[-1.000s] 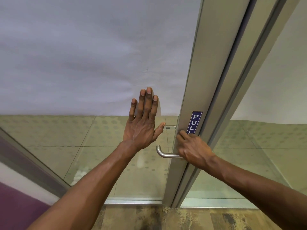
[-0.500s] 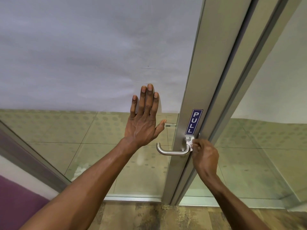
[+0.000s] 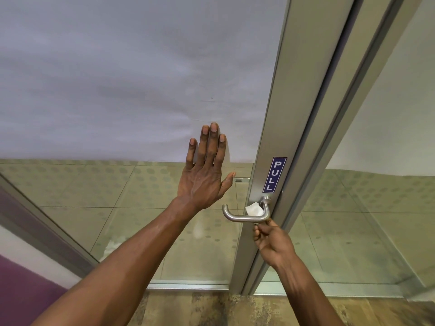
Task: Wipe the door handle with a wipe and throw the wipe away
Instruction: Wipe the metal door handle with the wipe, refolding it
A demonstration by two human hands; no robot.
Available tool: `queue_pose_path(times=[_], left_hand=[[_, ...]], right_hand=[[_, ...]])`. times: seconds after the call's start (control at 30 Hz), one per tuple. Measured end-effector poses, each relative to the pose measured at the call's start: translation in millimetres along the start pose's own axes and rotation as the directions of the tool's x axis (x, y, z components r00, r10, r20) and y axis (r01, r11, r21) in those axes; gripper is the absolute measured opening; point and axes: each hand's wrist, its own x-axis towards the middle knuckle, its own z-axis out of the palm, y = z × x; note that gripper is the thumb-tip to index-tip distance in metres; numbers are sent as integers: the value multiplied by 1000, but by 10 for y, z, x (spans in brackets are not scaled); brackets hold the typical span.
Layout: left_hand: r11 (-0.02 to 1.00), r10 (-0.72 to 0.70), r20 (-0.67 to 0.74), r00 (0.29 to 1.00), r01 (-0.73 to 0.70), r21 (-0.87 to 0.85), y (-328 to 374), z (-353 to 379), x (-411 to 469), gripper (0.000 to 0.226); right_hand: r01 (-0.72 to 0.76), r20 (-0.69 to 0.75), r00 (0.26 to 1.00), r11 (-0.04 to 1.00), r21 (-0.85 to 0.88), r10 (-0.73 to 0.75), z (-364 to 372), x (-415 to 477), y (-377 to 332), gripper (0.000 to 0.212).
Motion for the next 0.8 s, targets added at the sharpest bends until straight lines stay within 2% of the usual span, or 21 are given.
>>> queue_pose_path(times=[0.13, 0.3, 0.53, 0.8], left_hand=[[1000, 0, -8, 1000, 0, 15, -12, -3, -2, 107], [1000, -6, -16, 1000, 6, 19, 8, -31, 13, 109], [1000, -1, -10, 1000, 1, 12, 15, -62, 9, 109], [999, 41, 11, 999, -41, 0, -70, -135, -8, 113]], right_hand=[[-105, 99, 991, 988, 109, 94, -132, -16, 92, 36], [-146, 228, 965, 987, 71, 127, -211, -62, 208, 48], [-149, 258, 957, 988, 48, 132, 136, 16, 545, 55], [-57, 212, 977, 989, 136, 27, 447, 117, 713, 53]])
